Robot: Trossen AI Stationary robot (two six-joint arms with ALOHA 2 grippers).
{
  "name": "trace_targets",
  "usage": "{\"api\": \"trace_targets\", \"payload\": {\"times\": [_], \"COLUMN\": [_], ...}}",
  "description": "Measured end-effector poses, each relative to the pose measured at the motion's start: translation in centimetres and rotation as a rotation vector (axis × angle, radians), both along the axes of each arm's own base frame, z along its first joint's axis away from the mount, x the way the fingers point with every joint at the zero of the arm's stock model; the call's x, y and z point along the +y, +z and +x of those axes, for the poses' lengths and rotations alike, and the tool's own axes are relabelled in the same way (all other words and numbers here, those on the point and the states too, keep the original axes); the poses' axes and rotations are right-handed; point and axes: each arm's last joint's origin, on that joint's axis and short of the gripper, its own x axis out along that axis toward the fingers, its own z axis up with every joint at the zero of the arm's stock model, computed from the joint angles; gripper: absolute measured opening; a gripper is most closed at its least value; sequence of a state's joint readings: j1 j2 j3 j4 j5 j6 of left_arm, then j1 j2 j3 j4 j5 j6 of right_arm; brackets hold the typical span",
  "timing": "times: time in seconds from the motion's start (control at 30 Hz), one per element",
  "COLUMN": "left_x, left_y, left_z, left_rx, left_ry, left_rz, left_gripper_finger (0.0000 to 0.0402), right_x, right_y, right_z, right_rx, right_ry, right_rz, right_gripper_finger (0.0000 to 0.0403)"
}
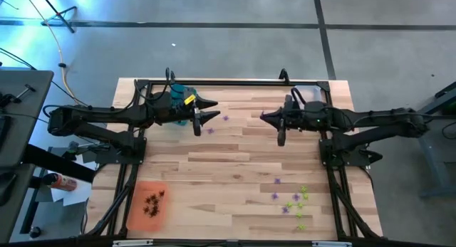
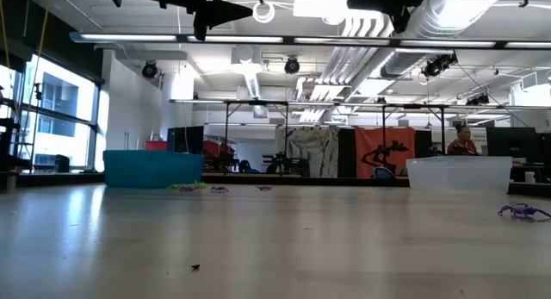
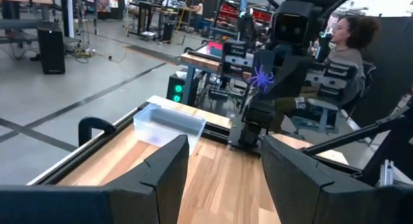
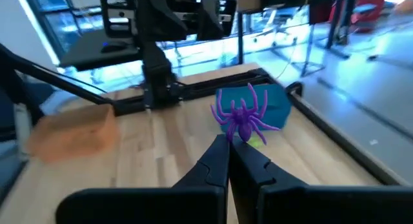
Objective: Sort Halloween decoration
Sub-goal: Put the purple spider toy into the transparent bin
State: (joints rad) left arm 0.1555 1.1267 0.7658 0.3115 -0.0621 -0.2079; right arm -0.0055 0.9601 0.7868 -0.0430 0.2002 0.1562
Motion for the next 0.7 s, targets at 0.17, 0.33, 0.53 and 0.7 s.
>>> {"api": "trace_targets", "payload": {"times": [0.17,0.33,0.53,0.7], "left_x": [0.0,0.0,0.0,0.0], "left_y": [0.0,0.0,0.0,-0.1], "left_z": [0.0,0.0,0.0,0.0], "left_rx": [0.0,0.0,0.001,0.005], "left_ry": [0.0,0.001,0.002,0.003], "left_rz": [-0.001,-0.001,0.0,0.0], "left_gripper_finger": [0.0182,0.0182,0.0182,0.0182], "right_x": [-1.6,-5.8,-9.2,-11.2], "right_y": [-1.1,-4.2,-9.1,-12.6], "right_z": [-0.2,-3.1,-6.4,-7.9], "right_rx": [0.058,0.269,0.405,0.452], "right_ry": [-0.212,-0.711,-1.099,-1.217], "right_rz": [0.136,0.388,0.604,0.701], "right_gripper_finger": [0.0,0.0,0.0,0.0]}}
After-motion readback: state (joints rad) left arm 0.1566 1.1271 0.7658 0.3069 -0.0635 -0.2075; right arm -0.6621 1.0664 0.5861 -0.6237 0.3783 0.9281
